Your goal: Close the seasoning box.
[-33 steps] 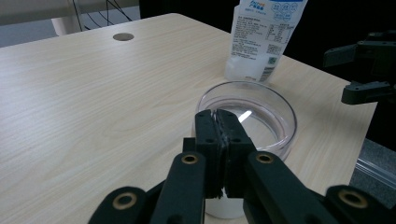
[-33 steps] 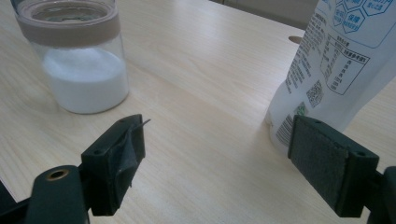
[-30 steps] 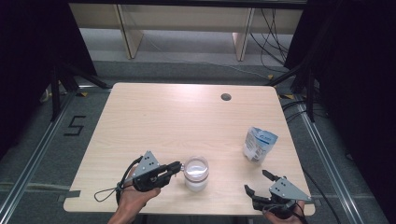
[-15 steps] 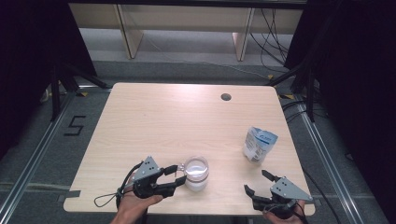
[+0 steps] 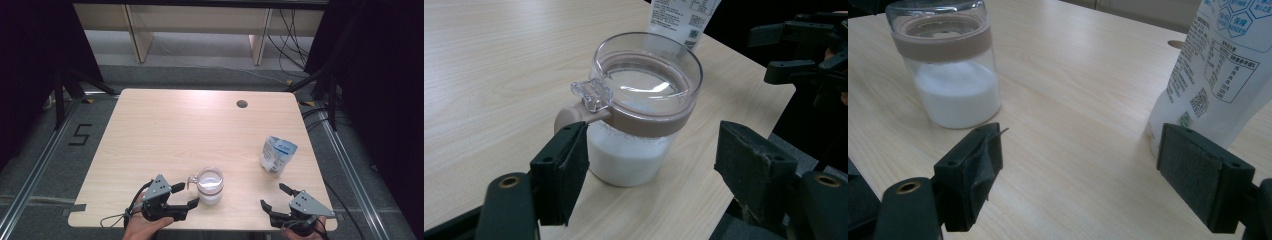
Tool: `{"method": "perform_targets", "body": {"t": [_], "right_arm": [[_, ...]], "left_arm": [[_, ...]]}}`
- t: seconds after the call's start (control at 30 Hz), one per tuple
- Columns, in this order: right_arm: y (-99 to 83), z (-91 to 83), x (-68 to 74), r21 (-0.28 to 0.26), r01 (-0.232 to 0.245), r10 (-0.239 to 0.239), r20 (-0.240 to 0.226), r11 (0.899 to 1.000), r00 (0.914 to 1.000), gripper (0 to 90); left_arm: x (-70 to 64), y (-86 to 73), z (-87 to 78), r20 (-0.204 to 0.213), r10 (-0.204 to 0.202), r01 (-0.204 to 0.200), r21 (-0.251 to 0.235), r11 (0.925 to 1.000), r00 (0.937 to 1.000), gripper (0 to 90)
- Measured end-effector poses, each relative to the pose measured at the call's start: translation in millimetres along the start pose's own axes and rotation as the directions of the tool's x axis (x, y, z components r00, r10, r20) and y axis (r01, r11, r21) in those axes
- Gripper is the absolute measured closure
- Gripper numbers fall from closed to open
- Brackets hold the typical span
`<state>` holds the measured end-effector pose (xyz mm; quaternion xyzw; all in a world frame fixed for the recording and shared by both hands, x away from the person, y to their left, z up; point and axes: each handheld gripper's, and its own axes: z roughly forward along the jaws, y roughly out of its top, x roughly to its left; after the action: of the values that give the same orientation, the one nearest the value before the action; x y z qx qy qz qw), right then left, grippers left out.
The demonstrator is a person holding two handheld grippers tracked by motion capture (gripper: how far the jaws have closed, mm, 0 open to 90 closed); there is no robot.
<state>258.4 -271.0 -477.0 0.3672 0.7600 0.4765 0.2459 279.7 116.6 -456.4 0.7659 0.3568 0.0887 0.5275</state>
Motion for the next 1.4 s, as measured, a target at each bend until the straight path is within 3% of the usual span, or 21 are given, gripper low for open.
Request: {"method": "perform_targets", "body": {"t": [0.27,0.33,0.4,0.47,0.53,0.6,0.63,0.73,0.77,0.83,0.9,0.93,1.03,1.2,1.27,1.33,1.37,1.4], "right_arm": [[-1.1,-1.2,1.4,-0.008,-0.004,0.004,-0.012,1.0,0.9999,16.9],[-1.6,-1.9,4.5,-0.005,-0.042,0.042,-0.03,0.999,0.9987,16.1],[-1.8,-2.4,5.2,-0.007,-0.018,0.018,-0.033,1.0,0.9993,15.8],[-2.4,-2.3,6.8,-0.003,-0.007,0.007,-0.058,1.0,0.9983,15.8],[-3.2,-2.5,8.2,0.002,-0.003,0.003,-0.05,1.0,0.9987,15.8],[-3.9,-1.9,8.7,-0.012,0.013,-0.014,-0.069,1.0,0.9975,15.8],[-4.1,-3.0,11.0,0.003,-0.009,0.009,-0.077,1.0,0.997,15.8],[-4.8,-4.7,11.1,0.002,0.012,-0.012,-0.065,1.0,0.9978,15.8],[-5.4,-6.3,13.7,0.023,-0.022,0.024,-0.063,0.999,0.9977,15.8],[-6.1,-6.0,12.8,0.028,-0.002,0.004,-0.076,1.0,0.9971,15.8],[-7.3,-8.0,16.4,0.052,-0.037,0.04,-0.06,0.998,0.9974,15.8],[-7.4,-7.2,13.7,0.039,0.001,0.001,-0.06,0.999,0.9982,15.8],[-9.0,-6.6,14.0,0.054,0.003,0.001,-0.074,0.999,0.9973,15.8],[-11.1,-7.0,17.0,0.067,-0.014,0.019,-0.074,0.998,0.9971,15.8],[-11.9,-6.7,16.7,0.081,0.01,-0.004,-0.082,0.997,0.9966,15.8],[-13.4,-8.0,19.5,0.106,-0.008,0.017,-0.082,0.994,0.9965,15.8],[-14.3,-6.7,18.4,0.098,0.007,0.002,-0.088,0.995,0.9961,15.8],[-14.5,-6.6,18.8,0.106,0.019,-0.008,-0.098,0.994,0.9952,15.8]], "left_arm": [[-0.3,-8.0,-2.7,0.0,0.005,-0.005,0.008,1.0,1.0,26.8],[-0.6,-10.4,-3.2,-0.003,-0.01,0.01,0.008,0.9999,0.9999,26.4],[-0.6,-12.8,-5.4,-0.016,-0.002,0.003,0.027,0.9996,0.9999,26.1],[0.2,-15.8,-5.2,-0.001,0.012,-0.012,0.021,0.9997,0.9999,25.5],[-0.5,-19.2,-5.4,-0.005,0.002,-0.002,0.022,0.9998,1.0,25.2],[0.2,-20.8,-7.7,-0.015,0.032,-0.031,0.042,0.9986,0.9994,24.6],[0.2,-20.8,-7.7,-0.015,0.032,-0.031,0.042,0.9986,0.9994,24.5],[0.4,-25.4,-9.7,-0.012,0.035,-0.034,0.046,0.9983,0.9993,24.1],[0.4,-25.4,-9.7,-0.012,0.035,-0.034,0.046,0.9983,0.9993,24.0],[-0.1,-29.5,-9.8,-0.012,0.038,-0.037,0.044,0.9983,0.9992,23.9],[0.8,-31.7,-10.3,-0.009,0.06,-0.059,0.055,0.9967,0.9982,23.6],[-0.4,-33.3,-10.3,-0.015,0.051,-0.05,0.059,0.997,0.9986,23.5],[-1.2,-37.9,-9.4,-0.013,0.042,-0.041,0.064,0.9971,0.999,23.0],[-1.1,-43.3,-9.1,-0.016,0.062,-0.061,0.082,0.9948,0.9979,22.6],[-2.0,-45.7,-8.7,-0.02,0.06,-0.059,0.083,0.9948,0.998,22.6],[-2.6,-47.9,-8.7,-0.029,0.069,-0.066,0.095,0.9933,0.9972,22.4],[-4.1,-49.7,-8.0,-0.029,0.052,-0.049,0.087,0.995,0.9982,22.4],[-3.5,-50.2,-7.8,-0.018,0.062,-0.06,0.09,0.9941,0.9979,22.4]]}}
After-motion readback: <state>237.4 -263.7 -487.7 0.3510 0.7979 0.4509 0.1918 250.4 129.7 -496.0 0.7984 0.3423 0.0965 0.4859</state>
